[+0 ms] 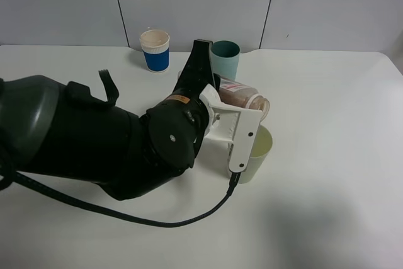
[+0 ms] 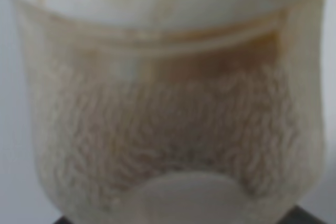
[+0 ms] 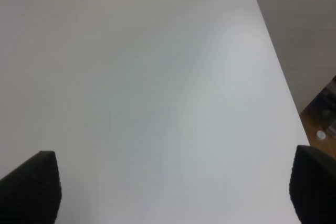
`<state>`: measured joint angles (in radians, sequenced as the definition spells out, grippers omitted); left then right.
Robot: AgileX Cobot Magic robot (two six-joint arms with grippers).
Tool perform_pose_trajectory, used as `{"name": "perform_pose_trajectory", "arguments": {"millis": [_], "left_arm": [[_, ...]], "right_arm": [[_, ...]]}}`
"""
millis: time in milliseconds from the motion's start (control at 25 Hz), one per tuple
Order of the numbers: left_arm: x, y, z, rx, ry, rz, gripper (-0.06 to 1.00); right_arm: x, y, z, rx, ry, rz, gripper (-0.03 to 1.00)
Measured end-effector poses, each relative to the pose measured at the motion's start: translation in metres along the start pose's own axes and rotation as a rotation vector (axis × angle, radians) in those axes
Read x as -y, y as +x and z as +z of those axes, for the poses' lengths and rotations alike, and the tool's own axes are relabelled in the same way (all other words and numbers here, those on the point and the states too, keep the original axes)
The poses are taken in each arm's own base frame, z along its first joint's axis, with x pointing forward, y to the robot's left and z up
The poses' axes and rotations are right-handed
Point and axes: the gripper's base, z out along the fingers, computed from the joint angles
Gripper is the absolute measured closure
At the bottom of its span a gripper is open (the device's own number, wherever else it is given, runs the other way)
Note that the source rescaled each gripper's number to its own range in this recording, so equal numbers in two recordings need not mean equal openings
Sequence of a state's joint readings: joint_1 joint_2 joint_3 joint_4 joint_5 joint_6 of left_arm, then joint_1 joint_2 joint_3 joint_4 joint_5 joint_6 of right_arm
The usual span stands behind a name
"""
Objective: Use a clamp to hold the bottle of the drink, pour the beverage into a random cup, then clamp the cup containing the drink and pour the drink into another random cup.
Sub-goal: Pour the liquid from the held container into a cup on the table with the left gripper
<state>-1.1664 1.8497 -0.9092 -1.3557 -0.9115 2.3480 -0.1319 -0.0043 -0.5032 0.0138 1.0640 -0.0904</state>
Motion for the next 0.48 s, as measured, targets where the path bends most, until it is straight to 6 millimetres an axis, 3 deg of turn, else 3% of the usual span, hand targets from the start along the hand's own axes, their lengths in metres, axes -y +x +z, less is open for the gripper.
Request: {"name": "perform_pose_trajectory", "arguments": {"millis": [480], "left_arm": [[-0.004,0.012,0.013,-0.022,0.000,0.000,0.94]], "right_arm": [[0.000,0.000,0.000,0.000,0.000,0.000,0.37]]}}
